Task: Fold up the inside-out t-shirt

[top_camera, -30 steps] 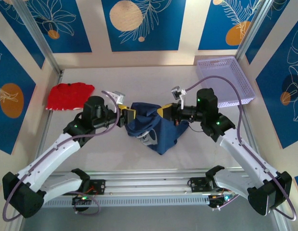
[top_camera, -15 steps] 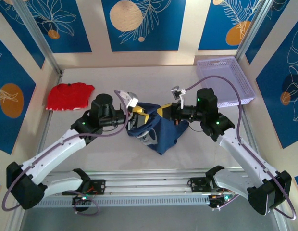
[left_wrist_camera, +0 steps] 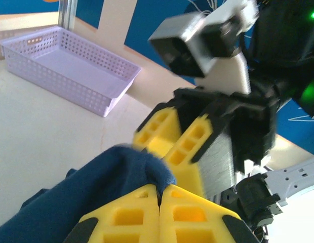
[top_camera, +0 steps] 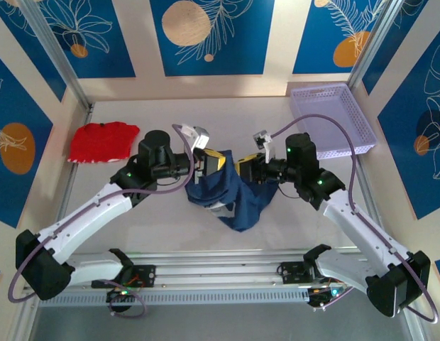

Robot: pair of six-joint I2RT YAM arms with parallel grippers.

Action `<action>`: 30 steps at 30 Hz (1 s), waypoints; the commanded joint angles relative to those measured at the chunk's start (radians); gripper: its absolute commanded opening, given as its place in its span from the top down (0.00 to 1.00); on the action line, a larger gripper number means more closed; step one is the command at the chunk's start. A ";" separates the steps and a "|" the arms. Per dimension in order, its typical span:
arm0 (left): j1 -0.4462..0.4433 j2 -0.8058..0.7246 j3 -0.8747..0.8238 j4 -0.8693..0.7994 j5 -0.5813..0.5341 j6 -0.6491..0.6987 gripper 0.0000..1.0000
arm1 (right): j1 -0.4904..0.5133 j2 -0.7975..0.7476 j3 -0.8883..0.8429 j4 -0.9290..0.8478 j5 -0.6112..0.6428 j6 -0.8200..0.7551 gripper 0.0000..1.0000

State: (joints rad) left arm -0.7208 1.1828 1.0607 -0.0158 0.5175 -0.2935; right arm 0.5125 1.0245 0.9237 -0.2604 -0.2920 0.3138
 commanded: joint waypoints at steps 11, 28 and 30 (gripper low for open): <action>-0.123 -0.005 0.192 -0.269 -0.307 -0.009 1.00 | 0.121 -0.122 -0.066 0.091 0.052 -0.113 0.48; -0.135 -0.116 0.078 -0.219 -0.333 0.051 0.64 | 0.087 -0.088 -0.154 0.301 -0.044 -0.122 1.00; -0.124 -0.141 0.045 -0.233 -0.363 0.073 0.59 | 0.047 -0.107 -0.172 0.313 -0.108 -0.115 1.00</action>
State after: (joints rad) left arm -0.8570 1.0912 1.1481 -0.2512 0.2214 -0.2653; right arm 0.6079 0.9623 0.7807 -0.0040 -0.2684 0.2138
